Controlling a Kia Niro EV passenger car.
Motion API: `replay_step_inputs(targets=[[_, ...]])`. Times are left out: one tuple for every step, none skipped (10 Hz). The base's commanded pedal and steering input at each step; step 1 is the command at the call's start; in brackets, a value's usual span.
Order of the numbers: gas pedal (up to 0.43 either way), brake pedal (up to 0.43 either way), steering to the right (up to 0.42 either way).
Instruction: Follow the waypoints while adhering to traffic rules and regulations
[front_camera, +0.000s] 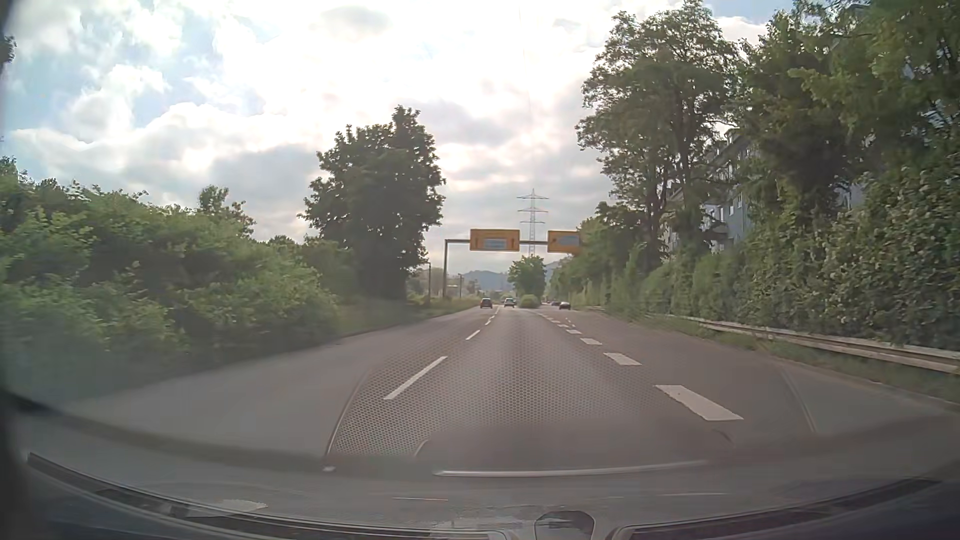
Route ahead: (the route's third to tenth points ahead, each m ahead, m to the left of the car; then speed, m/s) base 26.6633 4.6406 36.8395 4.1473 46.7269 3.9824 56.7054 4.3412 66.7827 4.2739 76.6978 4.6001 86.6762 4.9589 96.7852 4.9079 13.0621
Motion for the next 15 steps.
replay_step_inputs(targets=[[0.110,0.000,0.001],[0.110,0.000,0.001],[0.110,0.000,0.001],[0.110,0.000,0.001],[0.110,0.000,0.001],[0.110,0.000,0.001],[0.110,0.000,0.001],[0.110,0.000,0.001],[0.110,0.000,0.001],[0.110,0.000,0.001],[0.110,0.000,0.001],[0.110,0.000,0.001],[0.110,0.000,0.001],[0.110,0.000,0.001],[0.110,0.000,0.001]])
